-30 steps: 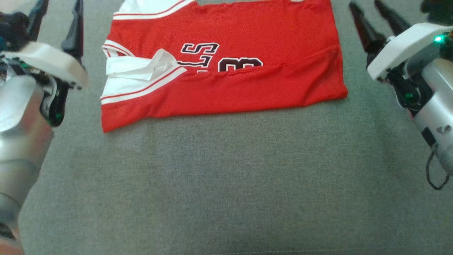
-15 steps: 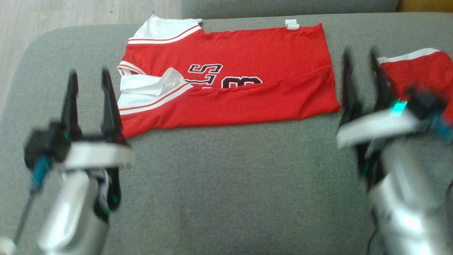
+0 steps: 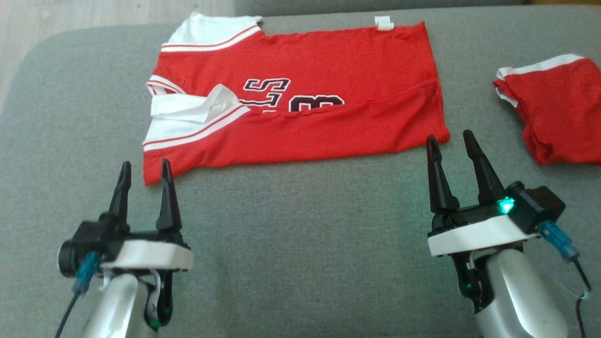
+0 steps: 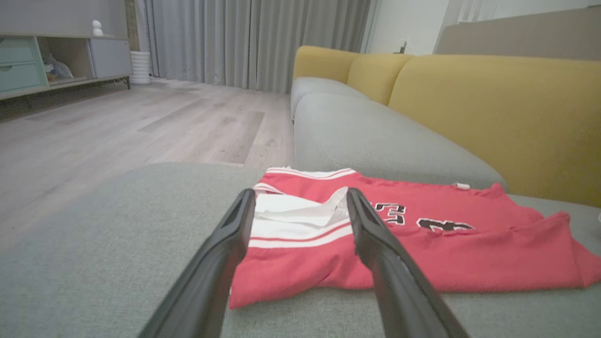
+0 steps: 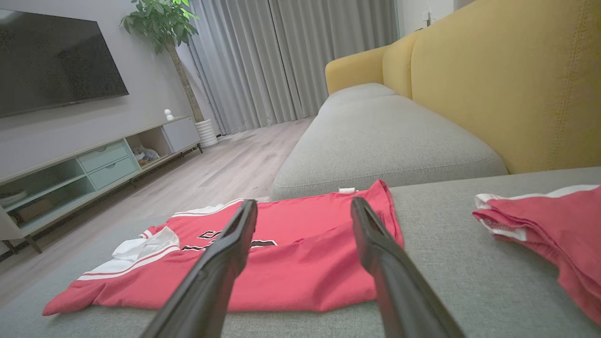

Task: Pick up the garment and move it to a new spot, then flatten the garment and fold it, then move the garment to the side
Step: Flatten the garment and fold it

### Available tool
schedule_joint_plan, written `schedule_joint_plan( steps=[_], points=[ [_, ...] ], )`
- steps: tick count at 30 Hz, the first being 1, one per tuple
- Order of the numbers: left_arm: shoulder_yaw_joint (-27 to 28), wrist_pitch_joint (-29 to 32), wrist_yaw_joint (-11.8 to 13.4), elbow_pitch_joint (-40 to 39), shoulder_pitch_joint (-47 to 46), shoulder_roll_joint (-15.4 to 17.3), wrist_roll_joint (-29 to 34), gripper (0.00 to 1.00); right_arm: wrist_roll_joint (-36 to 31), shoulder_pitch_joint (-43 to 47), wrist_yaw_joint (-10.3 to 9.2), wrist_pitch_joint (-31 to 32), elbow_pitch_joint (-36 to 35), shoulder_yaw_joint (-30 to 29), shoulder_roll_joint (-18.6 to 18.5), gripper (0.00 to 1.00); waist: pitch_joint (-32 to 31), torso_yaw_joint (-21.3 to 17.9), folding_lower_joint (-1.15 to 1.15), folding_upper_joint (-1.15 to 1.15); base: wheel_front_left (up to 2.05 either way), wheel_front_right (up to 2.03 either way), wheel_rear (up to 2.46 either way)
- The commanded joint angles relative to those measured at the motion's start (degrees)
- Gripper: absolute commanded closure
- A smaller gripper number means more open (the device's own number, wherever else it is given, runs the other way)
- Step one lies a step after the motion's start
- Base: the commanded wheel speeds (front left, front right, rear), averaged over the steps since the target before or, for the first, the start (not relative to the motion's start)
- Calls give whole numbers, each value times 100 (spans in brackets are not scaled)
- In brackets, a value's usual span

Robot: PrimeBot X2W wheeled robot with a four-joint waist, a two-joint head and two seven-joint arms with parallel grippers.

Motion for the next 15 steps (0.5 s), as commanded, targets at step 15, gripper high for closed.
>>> schedule_joint_plan(
  steps=[15],
  points=[
    [280,744,330,2650,-1823,626,239,0,50,-391,37,-36,-371,346,-4,0,723,-383,0,0,0,0,0]
  ],
)
